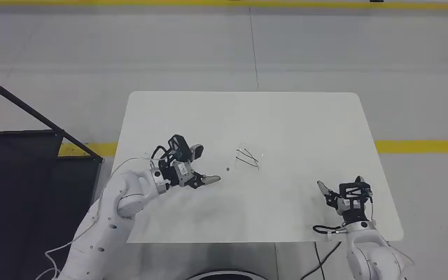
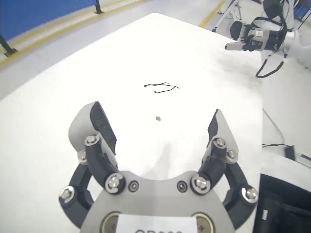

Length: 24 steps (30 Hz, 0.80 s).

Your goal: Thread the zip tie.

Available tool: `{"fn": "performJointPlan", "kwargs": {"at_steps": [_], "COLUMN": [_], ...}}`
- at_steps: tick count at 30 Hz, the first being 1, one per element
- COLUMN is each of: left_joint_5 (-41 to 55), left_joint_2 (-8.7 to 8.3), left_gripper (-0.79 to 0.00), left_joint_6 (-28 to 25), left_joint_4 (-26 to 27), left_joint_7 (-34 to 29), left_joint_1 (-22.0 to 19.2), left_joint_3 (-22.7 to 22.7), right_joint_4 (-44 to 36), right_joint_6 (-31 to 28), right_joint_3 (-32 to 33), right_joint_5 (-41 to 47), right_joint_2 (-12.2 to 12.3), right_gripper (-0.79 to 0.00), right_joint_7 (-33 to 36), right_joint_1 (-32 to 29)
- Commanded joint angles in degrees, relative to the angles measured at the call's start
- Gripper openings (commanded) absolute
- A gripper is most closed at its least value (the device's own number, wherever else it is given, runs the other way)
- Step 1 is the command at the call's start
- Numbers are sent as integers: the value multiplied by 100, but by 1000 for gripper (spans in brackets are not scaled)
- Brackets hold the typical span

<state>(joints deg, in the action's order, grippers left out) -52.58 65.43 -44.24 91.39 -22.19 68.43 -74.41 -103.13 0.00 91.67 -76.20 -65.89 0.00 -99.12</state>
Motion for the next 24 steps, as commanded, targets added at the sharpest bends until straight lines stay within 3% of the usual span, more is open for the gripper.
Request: {"fn": "performJointPlan", "kwargs": {"at_steps": [1, 2, 12, 16, 20, 23, 24], "left_joint_5": [932, 1160, 1257, 1996, 2767, 3220, 3298], "left_joint_2": [12, 8, 12, 54, 115, 169, 186], "left_gripper": [0, 0, 0, 0, -166, -256, -246], "left_joint_6": [119, 124, 195, 539, 749, 873, 937], "left_joint_4": [-119, -171, -207, -523, -1105, -1509, -1622], "left_joint_7": [-859, -1085, -1244, -1608, -1973, -2194, -2248], "left_joint_1": [-209, -281, -260, -587, -1090, -1415, -1519], "left_joint_3": [198, 229, 340, 555, 791, 984, 1042], "right_joint_4": [0, 0, 0, 0, 0, 0, 0], "right_joint_6": [0, 0, 0, 0, 0, 0, 0], "right_joint_3": [0, 0, 0, 0, 0, 0, 0], "right_joint_5": [0, 0, 0, 0, 0, 0, 0], "right_joint_2": [0, 0, 0, 0, 0, 0, 0], "right_gripper": [0, 0, 0, 0, 0, 0, 0], "right_joint_7": [0, 0, 0, 0, 0, 0, 0], "right_joint_1": [0, 0, 0, 0, 0, 0, 0]}}
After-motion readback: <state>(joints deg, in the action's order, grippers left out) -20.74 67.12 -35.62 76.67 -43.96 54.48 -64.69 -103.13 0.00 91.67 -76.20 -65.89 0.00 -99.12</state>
